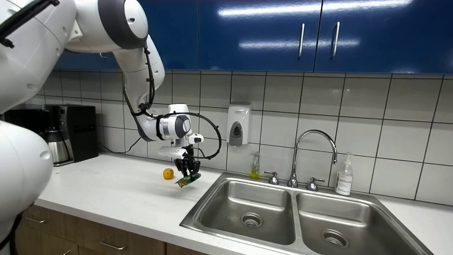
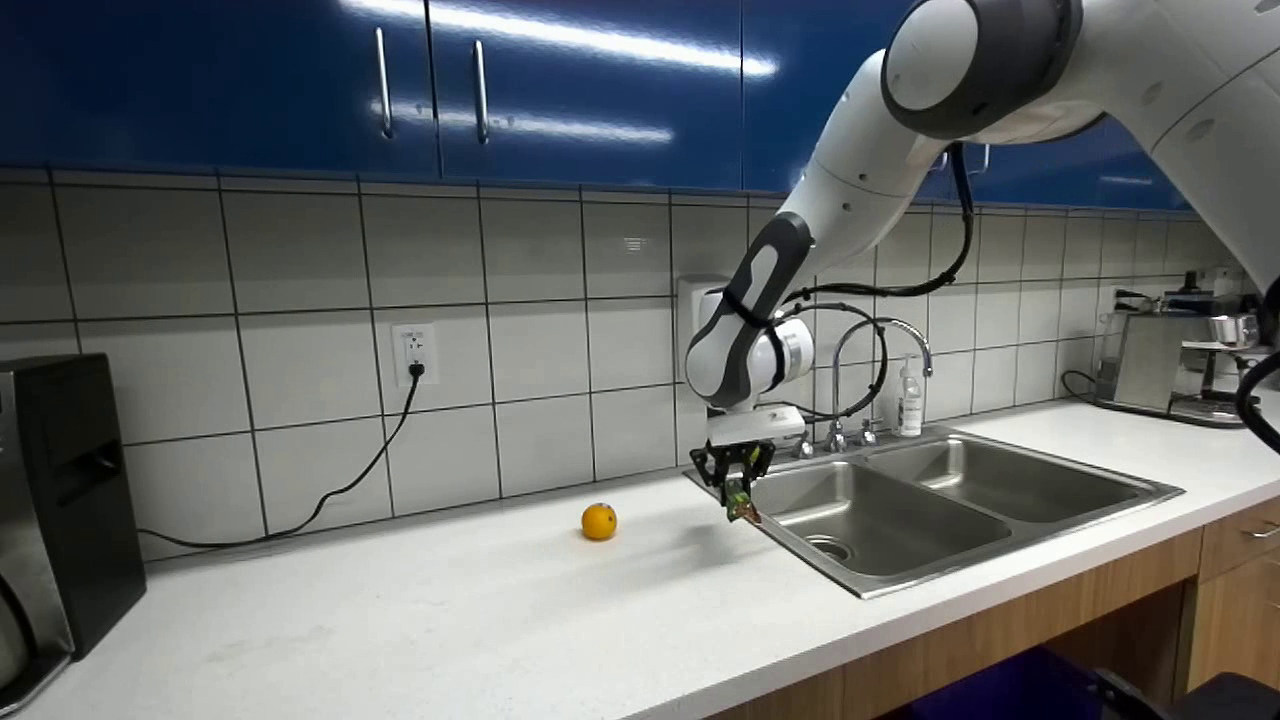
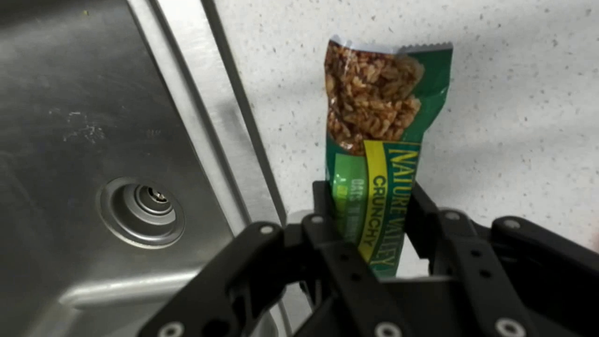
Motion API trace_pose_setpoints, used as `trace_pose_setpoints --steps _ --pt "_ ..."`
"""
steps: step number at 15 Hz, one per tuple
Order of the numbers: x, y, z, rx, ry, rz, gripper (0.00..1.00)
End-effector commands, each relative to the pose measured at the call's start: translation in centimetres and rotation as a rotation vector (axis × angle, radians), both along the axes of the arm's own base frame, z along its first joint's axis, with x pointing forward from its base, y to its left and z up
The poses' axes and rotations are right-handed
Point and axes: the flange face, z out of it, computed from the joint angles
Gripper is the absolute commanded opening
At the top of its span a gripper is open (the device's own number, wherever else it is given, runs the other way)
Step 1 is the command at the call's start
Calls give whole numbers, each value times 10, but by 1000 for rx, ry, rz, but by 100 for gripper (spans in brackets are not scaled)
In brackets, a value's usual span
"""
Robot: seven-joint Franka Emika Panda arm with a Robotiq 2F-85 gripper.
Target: Put the green packet in the sink.
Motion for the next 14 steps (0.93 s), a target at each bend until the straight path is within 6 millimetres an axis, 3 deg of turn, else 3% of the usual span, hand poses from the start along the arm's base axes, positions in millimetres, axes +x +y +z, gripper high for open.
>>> trace_pose_setpoints --steps 1,7,14 --pt "-14 -1 46 15 -14 -20 15" --pt "-27 -4 86 24 -53 -28 15" --pt "-41 -36 83 26 -44 -92 15"
